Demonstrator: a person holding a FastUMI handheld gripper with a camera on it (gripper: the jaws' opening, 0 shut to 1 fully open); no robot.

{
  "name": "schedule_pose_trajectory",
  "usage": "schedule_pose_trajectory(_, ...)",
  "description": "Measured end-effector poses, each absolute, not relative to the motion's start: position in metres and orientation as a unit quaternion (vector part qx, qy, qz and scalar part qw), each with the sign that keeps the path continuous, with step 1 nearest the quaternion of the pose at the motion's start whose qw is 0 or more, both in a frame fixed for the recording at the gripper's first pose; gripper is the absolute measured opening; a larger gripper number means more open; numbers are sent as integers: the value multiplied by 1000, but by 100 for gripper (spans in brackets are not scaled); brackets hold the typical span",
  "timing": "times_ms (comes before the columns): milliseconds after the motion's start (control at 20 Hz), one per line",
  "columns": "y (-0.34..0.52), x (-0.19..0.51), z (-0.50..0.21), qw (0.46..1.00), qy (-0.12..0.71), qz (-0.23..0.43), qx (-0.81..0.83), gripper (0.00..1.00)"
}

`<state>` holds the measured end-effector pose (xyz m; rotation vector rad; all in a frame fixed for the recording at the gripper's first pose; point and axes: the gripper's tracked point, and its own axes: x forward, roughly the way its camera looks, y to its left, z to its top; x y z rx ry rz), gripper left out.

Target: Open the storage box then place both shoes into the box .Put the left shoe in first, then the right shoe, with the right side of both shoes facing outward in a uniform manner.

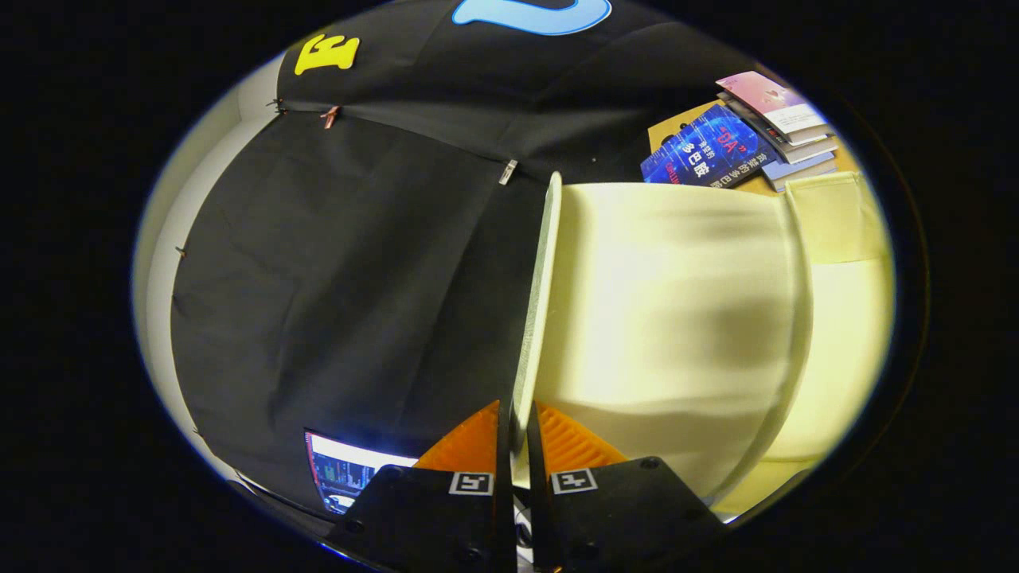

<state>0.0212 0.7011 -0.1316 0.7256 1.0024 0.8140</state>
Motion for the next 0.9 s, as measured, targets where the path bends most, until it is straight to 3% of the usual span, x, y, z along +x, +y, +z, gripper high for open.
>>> schedule_pose_trajectory(100,692,20,-139,752,453,369,304,35)
schedule_pose_trajectory(150,687,23,-139,760,443,373,295,43)
schedule_pose_trajectory(300,651,34,-129,800,386,372,271,98)
schedule_pose_trajectory(600,535,54,-89,887,277,315,194,98)
schedule_pose_trajectory(900,386,72,-70,963,192,160,100,98)
